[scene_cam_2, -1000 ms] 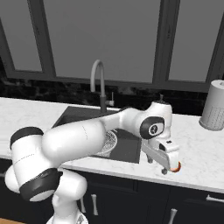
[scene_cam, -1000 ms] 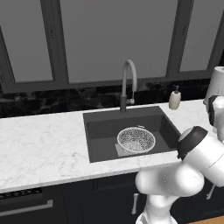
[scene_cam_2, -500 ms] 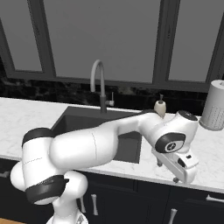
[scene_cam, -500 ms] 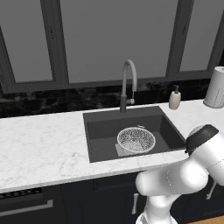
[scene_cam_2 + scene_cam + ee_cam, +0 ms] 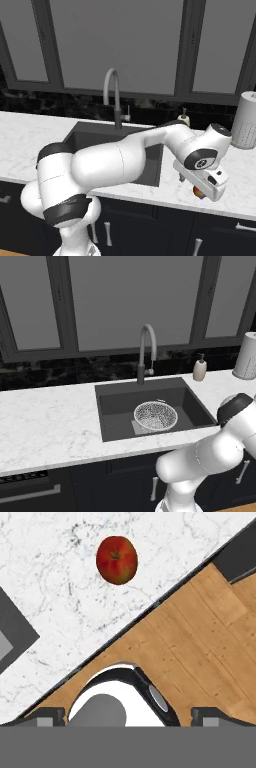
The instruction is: Put the colander in the sink, put the apple in the colander, and turn on the sink faucet and pour water over the colander.
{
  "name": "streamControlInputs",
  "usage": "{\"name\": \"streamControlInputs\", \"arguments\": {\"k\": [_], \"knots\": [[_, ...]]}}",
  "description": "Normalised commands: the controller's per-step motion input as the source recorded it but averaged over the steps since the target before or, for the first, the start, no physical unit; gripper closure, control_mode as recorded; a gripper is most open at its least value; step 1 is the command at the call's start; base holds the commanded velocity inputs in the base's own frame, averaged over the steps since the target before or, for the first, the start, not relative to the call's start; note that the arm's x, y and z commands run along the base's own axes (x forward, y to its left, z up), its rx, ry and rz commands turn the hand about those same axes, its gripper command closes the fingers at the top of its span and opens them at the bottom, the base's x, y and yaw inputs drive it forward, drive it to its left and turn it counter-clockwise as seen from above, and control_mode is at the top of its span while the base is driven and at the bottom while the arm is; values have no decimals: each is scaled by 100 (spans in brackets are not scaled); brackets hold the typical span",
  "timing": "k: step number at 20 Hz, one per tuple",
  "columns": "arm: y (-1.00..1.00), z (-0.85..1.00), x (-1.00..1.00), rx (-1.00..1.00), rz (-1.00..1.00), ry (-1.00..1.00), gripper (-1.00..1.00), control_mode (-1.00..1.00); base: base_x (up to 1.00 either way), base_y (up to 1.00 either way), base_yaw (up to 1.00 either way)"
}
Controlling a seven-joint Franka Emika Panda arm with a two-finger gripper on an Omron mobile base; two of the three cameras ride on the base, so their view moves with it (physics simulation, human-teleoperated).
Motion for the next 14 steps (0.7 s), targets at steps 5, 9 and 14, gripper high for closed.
{"name": "streamControlInputs", "arguments": {"k": [5,9,14], "knots": [[0,-25,33,6,8,0,-100,-100,0,0,0],[-2,-36,20,2,5,0,-100,-100,0,0,0],[-4,-33,21,0,4,0,-100,-100,0,0,0]]}}
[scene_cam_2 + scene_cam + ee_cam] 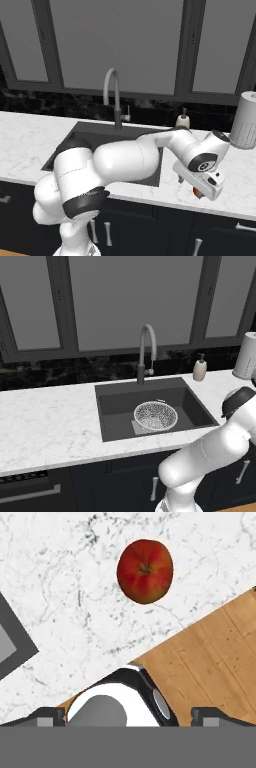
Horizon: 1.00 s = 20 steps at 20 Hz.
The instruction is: Put the colander in the sink, put the apple in the colander, and turn on the sink faucet and pour water over the colander.
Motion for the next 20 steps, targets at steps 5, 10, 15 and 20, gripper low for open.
{"name": "streamControlInputs", "arguments": {"k": [5,10,15,20], "knots": [[-1,-28,32,0,5,0,-100,-100,0,0,0],[-22,-28,24,0,5,5,-100,-100,0,0,0],[-29,-27,18,0,3,9,-100,-100,0,0,0],[-14,-18,29,0,3,4,-100,-100,0,0,0]]}}
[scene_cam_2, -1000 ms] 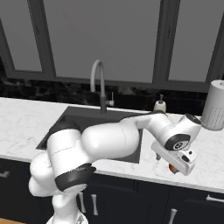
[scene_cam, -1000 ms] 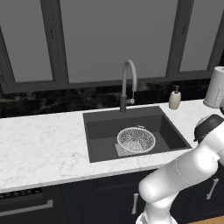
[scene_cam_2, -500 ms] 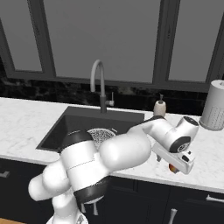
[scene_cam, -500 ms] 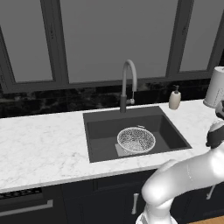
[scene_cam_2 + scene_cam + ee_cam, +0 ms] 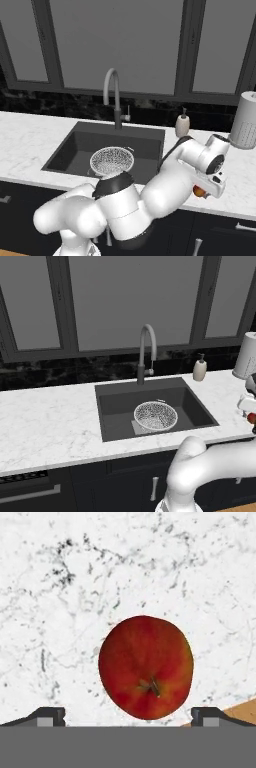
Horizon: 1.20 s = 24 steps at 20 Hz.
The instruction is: Put the colander in the sink, put the apple in the colander, and turn on the sink faucet and pour water over the colander.
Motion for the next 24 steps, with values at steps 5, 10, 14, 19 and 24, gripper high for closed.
{"name": "streamControlInputs", "arguments": {"k": [5,10,14,19,24], "knots": [[-9,-22,19,0,2,2,-100,-100,0,0,0],[-19,-37,0,0,0,8,-100,-100,0,0,0],[0,-23,-13,0,0,10,100,-100,0,0,0],[4,-3,-52,1,0,5,100,-100,0,0,0],[44,45,-63,7,0,-4,100,-100,0,0,0]]}}
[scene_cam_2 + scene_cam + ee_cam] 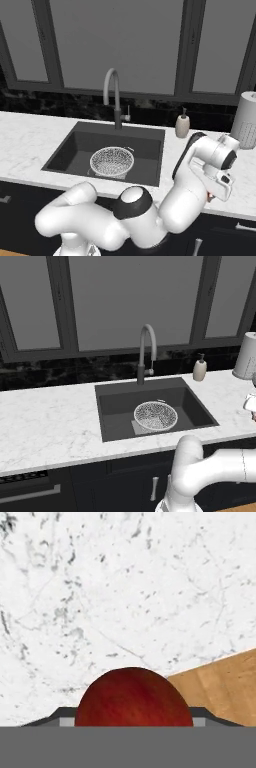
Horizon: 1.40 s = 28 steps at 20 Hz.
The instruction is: Put the colander in the sink, put the apple in the colander, and turn on the sink faucet and pour water over the colander.
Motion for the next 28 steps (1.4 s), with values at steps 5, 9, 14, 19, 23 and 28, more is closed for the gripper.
{"name": "streamControlInputs", "arguments": {"k": [5,9,14,19,23,28], "knots": [[97,77,-12,2,0,-25,100,-100,0,0,0],[100,55,14,0,0,-19,100,-100,0,0,0],[100,35,36,0,0,-11,100,-100,0,0,0],[99,32,69,4,0,5,100,-100,0,0,0],[72,21,78,15,6,18,100,-100,0,0,0],[31,-4,58,23,6,1,100,-100,0,0,0]]}}
